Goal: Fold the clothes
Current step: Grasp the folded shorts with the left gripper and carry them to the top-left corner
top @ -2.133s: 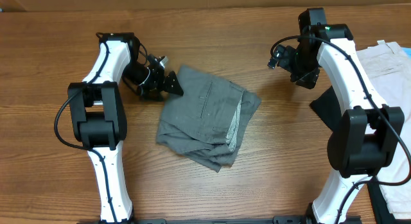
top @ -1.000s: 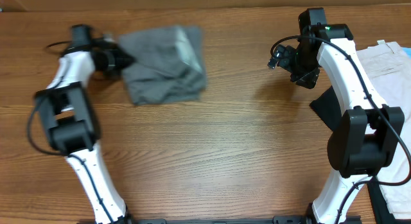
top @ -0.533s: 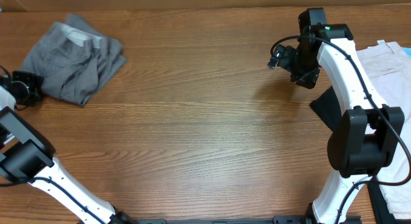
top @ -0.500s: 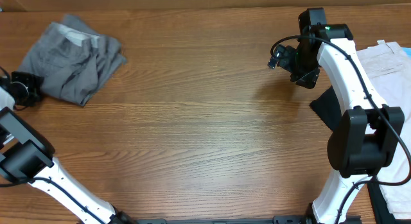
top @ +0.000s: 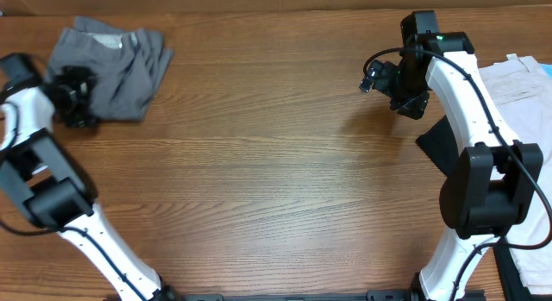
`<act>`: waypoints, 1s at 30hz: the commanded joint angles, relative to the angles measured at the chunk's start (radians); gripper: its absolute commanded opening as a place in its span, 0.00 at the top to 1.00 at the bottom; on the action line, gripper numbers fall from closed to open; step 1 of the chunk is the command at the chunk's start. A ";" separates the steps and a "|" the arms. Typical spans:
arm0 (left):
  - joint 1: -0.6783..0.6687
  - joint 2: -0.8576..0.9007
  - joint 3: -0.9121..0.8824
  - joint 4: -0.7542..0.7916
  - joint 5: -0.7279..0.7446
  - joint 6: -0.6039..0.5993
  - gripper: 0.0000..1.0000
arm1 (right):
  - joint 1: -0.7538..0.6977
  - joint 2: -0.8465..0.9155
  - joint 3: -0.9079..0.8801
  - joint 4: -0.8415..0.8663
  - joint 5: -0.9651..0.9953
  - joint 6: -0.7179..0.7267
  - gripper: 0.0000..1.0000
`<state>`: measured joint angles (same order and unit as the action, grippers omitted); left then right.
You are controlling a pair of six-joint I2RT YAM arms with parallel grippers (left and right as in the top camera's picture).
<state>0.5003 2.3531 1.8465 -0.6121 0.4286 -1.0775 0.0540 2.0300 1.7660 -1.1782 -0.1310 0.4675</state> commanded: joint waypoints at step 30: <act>-0.084 0.054 -0.039 0.295 -0.381 0.185 0.11 | 0.003 -0.010 0.019 0.003 0.000 -0.001 0.00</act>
<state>0.4152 2.3745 1.8290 -0.3416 0.0906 -0.9775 0.0540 2.0300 1.7660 -1.1778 -0.1310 0.4675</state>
